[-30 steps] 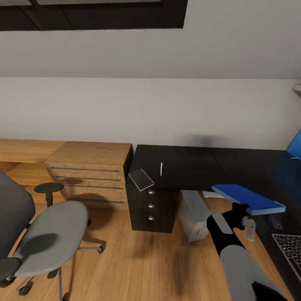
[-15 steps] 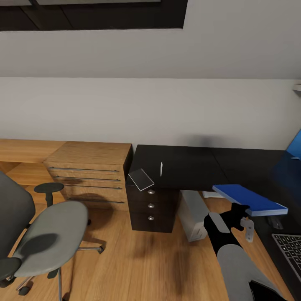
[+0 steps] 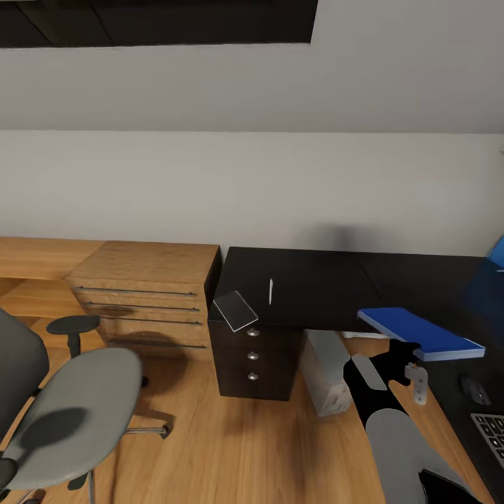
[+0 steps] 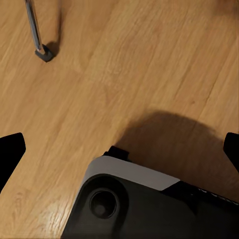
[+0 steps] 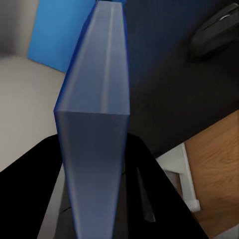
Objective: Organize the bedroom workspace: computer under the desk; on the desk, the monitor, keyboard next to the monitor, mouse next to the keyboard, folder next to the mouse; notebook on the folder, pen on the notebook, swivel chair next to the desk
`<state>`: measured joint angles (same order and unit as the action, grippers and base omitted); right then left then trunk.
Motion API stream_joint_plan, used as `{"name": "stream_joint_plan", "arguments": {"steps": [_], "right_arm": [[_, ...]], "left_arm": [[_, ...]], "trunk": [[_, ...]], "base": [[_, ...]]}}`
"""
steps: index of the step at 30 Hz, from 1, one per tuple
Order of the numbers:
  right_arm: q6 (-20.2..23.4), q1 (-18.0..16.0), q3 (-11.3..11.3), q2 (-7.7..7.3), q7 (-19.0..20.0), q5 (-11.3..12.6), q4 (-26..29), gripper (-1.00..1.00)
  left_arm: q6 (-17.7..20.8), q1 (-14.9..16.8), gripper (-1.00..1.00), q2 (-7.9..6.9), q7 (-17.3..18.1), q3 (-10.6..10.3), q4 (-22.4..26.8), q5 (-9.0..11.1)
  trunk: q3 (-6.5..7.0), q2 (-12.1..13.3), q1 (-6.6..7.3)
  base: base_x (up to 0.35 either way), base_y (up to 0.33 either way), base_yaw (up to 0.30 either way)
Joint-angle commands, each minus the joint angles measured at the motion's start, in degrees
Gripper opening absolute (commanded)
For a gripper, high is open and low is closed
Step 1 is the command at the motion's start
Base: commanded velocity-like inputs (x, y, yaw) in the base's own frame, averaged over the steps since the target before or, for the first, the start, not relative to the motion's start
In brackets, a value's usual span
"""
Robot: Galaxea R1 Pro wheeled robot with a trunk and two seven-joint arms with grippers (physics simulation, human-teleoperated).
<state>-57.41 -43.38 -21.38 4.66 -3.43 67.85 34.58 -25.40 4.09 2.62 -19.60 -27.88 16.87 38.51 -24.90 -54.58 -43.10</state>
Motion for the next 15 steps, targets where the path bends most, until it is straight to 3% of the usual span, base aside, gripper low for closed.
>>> {"name": "stream_joint_plan", "arguments": {"steps": [1, 10, 15], "right_arm": [[0.0, 0.0, -0.2, -0.02, -0.4, -0.4, 0.1, -1.0], [0.0, 0.0, -0.2, -1.27, -0.3, -0.7, 0.1, -1.0], [-0.1, 0.0, -0.2, -1.39, -0.3, -0.7, 0.1, -1.0]], "left_arm": [[-0.2, 0.0, 1.0, 0.02, -0.4, -0.5, 0.0, 0.3], [-0.1, 0.0, 1.0, 0.1, -0.4, -0.5, -0.2, 0.3], [0.0, 0.0, 1.0, 0.1, -0.4, -0.5, -0.2, 0.3]], "trunk": [[-0.06, 0.0, -0.04], [-0.06, 0.0, -0.04], [-0.13, 0.0, -0.04]], "base": [[0.319, 0.0, 0.0], [0.318, -0.005, 0.0], [0.122, -0.029, -0.041]]}}
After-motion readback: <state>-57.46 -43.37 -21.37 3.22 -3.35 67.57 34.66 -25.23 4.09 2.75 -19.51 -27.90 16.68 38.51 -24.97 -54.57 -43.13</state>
